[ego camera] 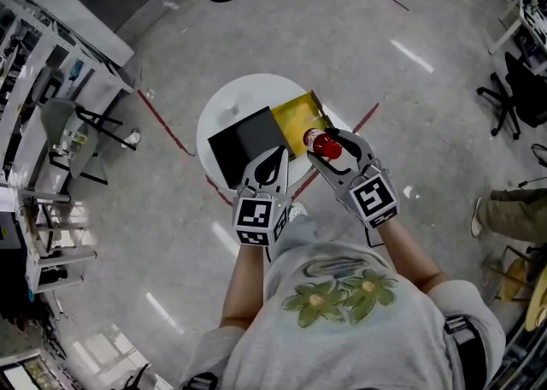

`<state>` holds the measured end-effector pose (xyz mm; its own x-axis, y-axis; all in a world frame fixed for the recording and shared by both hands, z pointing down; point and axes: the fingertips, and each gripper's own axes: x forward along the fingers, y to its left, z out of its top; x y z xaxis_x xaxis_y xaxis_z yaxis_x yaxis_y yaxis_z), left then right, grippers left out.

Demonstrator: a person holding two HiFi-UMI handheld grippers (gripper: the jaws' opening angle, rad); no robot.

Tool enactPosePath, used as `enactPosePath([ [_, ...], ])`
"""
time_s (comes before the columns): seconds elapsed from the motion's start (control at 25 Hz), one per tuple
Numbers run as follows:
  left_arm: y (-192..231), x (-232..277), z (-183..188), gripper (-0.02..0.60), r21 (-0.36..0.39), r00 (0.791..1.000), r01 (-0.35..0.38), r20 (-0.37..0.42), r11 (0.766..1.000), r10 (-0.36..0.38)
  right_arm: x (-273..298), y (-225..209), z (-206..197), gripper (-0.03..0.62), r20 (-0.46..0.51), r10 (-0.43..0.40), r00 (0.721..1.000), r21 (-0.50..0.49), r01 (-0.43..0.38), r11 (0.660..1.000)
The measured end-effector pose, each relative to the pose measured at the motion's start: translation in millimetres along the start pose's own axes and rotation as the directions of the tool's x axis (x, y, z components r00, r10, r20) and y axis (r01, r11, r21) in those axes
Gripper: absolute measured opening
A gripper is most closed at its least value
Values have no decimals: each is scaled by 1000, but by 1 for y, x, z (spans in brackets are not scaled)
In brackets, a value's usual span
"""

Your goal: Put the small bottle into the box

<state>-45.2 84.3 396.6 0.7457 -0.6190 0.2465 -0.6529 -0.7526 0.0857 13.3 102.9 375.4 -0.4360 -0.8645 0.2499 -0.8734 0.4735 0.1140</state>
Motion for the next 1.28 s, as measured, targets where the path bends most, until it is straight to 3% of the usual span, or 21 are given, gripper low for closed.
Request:
enactPosePath([
  [0.32,41,32,3,3,4,999,53,-9,999,-53,49,-21,7,229,-8,-43,999,0,43,999],
  [0.8,57,67,-11,3,-18,994,98,-38,995,-99,73,-46,-10,229,-50,-77,996,9,77,997],
  [1.28,81,120,1,3,-50,998,19,-59,999,-22,110,-96,-19,229,-79,20,997,22,-18,1000],
])
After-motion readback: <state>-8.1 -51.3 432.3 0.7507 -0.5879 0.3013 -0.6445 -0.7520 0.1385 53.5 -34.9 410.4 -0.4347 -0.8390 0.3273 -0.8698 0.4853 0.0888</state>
